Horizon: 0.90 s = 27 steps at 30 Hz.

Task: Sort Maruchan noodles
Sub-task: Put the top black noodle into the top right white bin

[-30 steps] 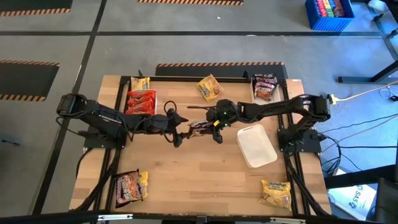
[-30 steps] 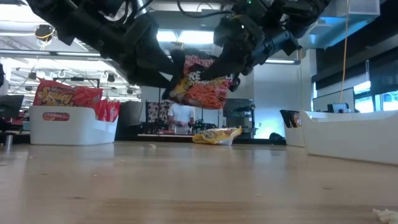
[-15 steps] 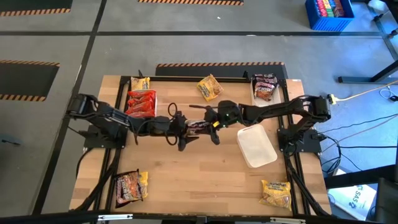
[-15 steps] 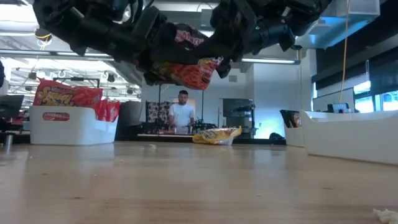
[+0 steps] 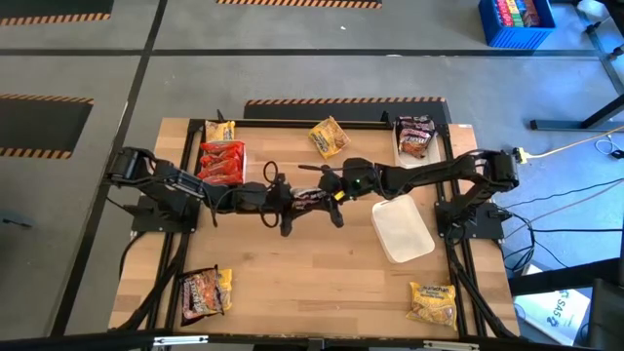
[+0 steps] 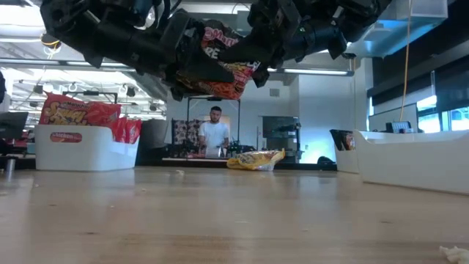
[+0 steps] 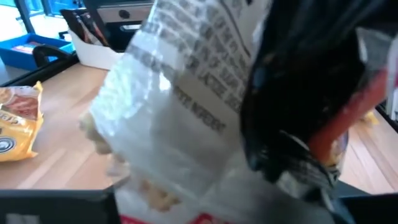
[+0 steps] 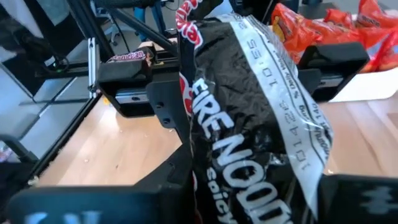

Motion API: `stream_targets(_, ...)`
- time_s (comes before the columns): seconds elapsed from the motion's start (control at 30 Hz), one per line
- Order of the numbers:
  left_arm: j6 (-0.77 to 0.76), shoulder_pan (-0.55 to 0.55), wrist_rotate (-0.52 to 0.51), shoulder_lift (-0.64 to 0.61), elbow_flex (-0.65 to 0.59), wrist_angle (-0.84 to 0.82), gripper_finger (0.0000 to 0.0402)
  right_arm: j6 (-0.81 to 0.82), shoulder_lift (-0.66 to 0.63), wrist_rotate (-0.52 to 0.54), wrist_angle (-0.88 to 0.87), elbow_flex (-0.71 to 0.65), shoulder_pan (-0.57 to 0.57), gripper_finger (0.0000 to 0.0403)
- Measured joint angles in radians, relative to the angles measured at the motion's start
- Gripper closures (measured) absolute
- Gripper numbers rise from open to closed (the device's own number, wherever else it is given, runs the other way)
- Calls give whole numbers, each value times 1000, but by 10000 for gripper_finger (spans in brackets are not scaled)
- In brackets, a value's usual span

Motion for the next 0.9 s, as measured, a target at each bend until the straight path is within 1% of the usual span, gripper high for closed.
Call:
stream_targets(0.07, 14, 0, 10, 0, 0, 8, 228, -6, 0, -6, 3, 0, 0, 303)
stream_targets(0.13, 21, 0, 21, 0, 0, 12, 238, -6, 0, -20, 3, 0, -1, 290)
stream_targets(0.2, 22, 0, 28, 0, 0, 14, 244, -5, -3, -49, 3, 0, -2, 265)
stream_targets(0.3, 34, -1, 33, 0, 0, 29, 247, -23, -33, -86, -28, 0, -2, 215)
stream_targets(0.37, 45, -8, 34, -5, 1, 27, 248, -44, -80, -89, -110, 1, -8, 184)
stream_targets(0.43, 48, -12, 45, -12, 1, 24, 248, -85, -137, -81, -231, 13, -22, 159)
stream_targets(0.5, 51, -12, 45, -13, 1, 22, 249, -117, -193, -58, -339, 30, -37, 141)
stream_targets(0.57, 56, -15, 43, -13, -1, 14, 249, -135, -246, -33, -399, 38, -44, 130)
stream_targets(0.73, 67, -17, 44, -13, -1, 19, 249, -136, -310, -18, -372, 39, -39, 119)
stream_targets(0.83, 70, -16, 42, -13, -1, 26, 249, -91, -312, -10, -256, 39, -40, 119)
stream_targets(0.9, 70, -17, 42, -13, -1, 26, 249, -80, -304, -10, -210, 39, -41, 118)
